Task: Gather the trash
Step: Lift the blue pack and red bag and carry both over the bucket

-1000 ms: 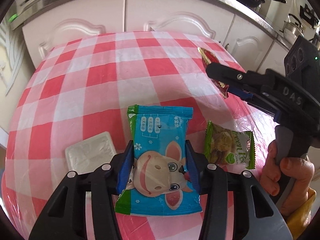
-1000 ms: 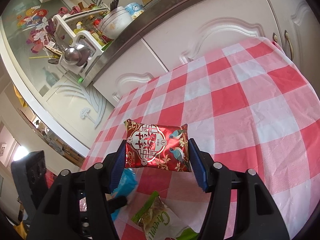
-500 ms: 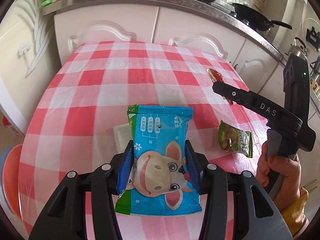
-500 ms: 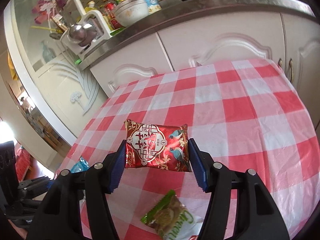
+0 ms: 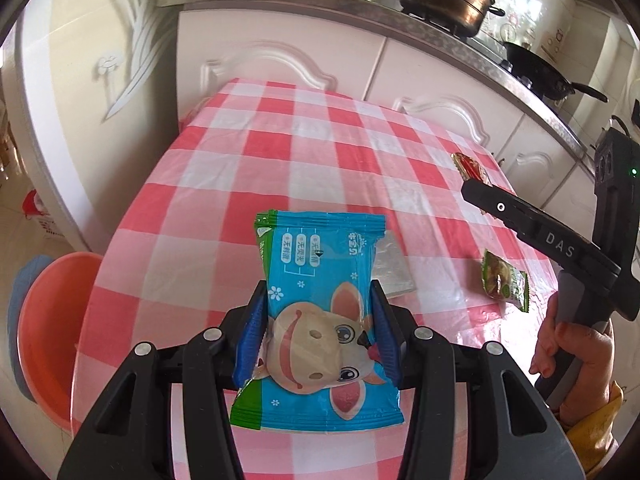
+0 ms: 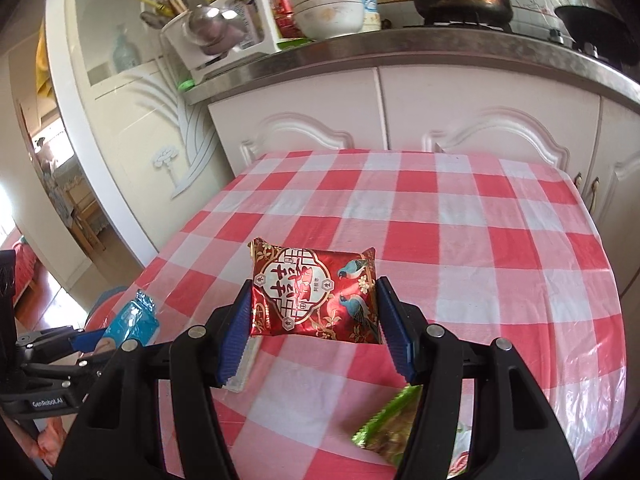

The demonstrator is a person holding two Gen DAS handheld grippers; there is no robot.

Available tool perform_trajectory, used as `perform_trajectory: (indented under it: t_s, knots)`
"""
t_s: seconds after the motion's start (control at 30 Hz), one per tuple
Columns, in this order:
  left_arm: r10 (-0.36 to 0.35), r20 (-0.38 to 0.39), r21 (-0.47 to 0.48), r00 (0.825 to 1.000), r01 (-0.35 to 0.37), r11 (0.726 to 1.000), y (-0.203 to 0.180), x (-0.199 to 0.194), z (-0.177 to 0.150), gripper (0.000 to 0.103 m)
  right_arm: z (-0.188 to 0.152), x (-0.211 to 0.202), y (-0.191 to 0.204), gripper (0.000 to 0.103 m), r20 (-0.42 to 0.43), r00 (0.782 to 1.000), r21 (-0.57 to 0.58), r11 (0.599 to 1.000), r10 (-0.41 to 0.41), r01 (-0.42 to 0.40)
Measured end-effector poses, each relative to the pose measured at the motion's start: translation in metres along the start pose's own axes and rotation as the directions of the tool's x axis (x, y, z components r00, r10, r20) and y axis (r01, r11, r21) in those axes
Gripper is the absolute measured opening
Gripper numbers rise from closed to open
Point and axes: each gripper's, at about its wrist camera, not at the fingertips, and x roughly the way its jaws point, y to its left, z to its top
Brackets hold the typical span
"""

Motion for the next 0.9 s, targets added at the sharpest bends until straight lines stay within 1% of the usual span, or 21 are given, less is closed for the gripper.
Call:
perform_trajectory:
  t_s: [0.3,0.5,0.73,0.8,0.9]
  knots:
    - [0.013,0.021,-0.062,1.0,-0.011,0.998,0.036,-0.01,-0.006,0.05,0.0,0.001,0.047,0.06,0.0,1.0,-0.109,0.994,-0.01,0.01]
    - [0.025,0.038,-0.1,0.999,-0.021,0.995,0.057,-0.017,-0.012,0.05,-0.005,0.004,0.071,0.06,-0.009,1.0,-0.159,0.987,-0.003,0.002]
    - [0.057,0.053,-0.147,0.997,-0.048,0.988,0.085,-0.025,-0.017,0.05,-0.012,0.005,0.101,0.06,-0.035,0.999,-0.203,0.978,0.04,-0.046]
    - [0.067,0.058,-0.16,0.996,-0.057,0.985,0.093,-0.027,-0.018,0.05,-0.014,0.006,0.11,0.06,-0.045,0.997,-0.207,0.976,0.062,-0.07]
    - [0.101,0.066,-0.176,0.993,-0.088,0.981,0.105,-0.032,-0.02,0.05,-0.017,0.008,0.126,0.06,-0.064,0.993,-0.22,0.969,0.103,-0.114]
